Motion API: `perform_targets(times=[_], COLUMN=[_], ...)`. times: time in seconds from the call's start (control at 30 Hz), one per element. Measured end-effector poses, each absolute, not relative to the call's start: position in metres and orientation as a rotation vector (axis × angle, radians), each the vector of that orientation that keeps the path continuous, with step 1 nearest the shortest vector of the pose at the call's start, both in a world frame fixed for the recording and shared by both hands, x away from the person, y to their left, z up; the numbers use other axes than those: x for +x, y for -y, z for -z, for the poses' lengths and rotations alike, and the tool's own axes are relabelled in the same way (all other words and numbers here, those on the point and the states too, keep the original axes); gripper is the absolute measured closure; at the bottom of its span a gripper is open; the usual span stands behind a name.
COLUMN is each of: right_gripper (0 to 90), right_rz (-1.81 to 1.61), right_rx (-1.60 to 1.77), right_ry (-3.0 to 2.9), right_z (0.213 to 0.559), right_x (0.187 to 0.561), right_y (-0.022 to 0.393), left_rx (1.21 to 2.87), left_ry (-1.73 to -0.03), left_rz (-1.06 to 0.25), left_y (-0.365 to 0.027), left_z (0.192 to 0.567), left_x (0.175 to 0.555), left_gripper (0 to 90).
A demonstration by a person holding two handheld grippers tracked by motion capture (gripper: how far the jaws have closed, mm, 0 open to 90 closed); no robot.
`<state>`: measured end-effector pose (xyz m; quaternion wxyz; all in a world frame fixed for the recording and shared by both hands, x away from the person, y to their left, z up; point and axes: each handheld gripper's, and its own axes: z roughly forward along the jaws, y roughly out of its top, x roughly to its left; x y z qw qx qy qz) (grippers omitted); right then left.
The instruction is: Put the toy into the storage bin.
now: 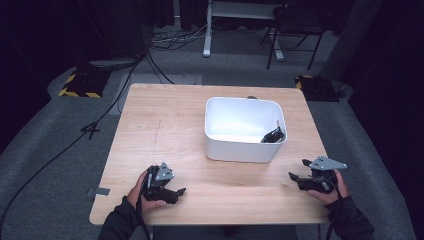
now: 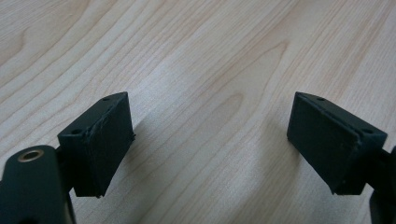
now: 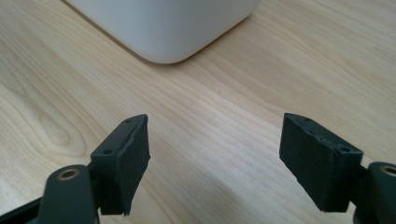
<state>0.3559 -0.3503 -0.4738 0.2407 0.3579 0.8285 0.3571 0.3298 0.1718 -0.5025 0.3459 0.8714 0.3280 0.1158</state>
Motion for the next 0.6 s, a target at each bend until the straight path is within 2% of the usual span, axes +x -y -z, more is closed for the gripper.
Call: perform_targets(times=[0.6], right_gripper=[23.9], right_rz=[-0.997], right_rx=[1.057], right_ry=[-2.28], right_z=[0.489], right_x=[0.338], right_y=[0.376], left_rx=[2.262], left_ry=[-0.851], left_rz=[-0.303], left_y=[-0.172], left_z=[0.502], left_x=[0.33], left_gripper=[14.8])
